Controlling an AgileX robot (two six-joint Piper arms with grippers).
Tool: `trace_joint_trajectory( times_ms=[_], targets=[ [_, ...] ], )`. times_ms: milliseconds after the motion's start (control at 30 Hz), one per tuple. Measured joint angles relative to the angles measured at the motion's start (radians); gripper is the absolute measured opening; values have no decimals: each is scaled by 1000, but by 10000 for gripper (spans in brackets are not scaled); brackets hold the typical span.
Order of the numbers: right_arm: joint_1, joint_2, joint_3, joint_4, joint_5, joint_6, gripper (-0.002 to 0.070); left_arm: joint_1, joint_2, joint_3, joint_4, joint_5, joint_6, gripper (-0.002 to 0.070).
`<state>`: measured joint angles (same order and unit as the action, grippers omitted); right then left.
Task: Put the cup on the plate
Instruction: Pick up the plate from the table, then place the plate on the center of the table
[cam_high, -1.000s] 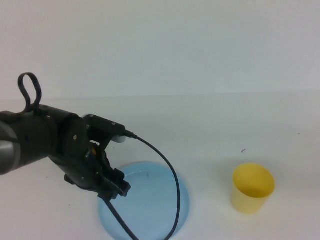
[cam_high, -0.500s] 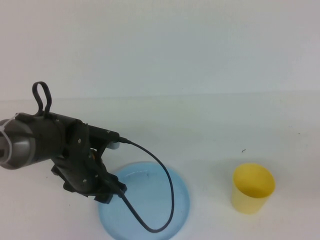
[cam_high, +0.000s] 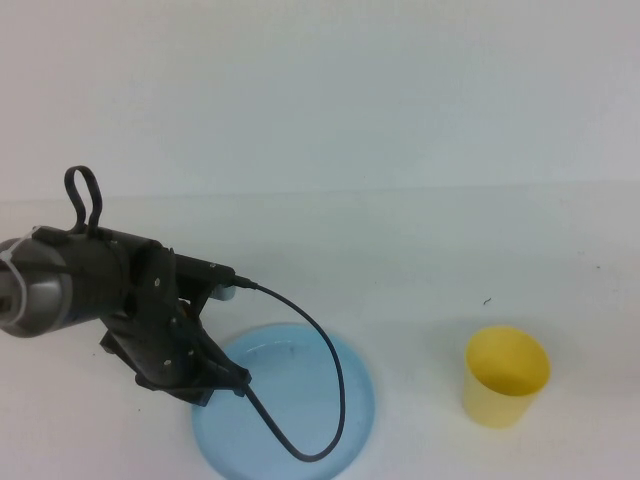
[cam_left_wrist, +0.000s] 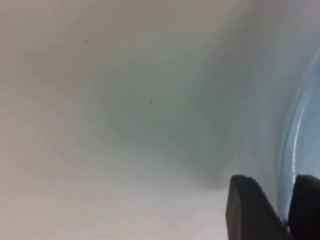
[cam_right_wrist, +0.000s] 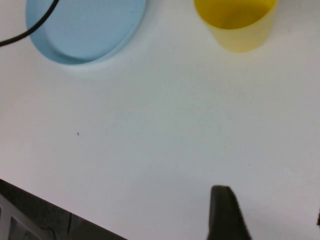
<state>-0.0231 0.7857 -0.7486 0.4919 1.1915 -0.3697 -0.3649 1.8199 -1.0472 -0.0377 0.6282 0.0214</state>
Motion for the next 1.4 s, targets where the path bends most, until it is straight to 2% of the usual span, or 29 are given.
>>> trace_joint_trajectory(
  times_ms=[233,400,467,633,933,1233,1400],
  targets=[
    [0,0,0,0,0,0,389,0,5,0,0,-15,14,166],
    [0,0,0,0,0,0,389,0,20,-2,-2,-33,17,57],
    [0,0,0,0,-1,0,389,0,20,-2,-4,-40,21,37],
    [0,0,0,0,-10,0,389,0,22,-2,-46,-67,33,30],
    [0,2,0,0,-30,36,389,-11,24,-63,-309,-75,197,8],
    [0,9,0,1,-85,29,389,-89,75,-107,-325,-116,208,4],
    [0,13,0,2,-120,27,389,-88,95,-111,-331,-138,226,18]
  ],
)
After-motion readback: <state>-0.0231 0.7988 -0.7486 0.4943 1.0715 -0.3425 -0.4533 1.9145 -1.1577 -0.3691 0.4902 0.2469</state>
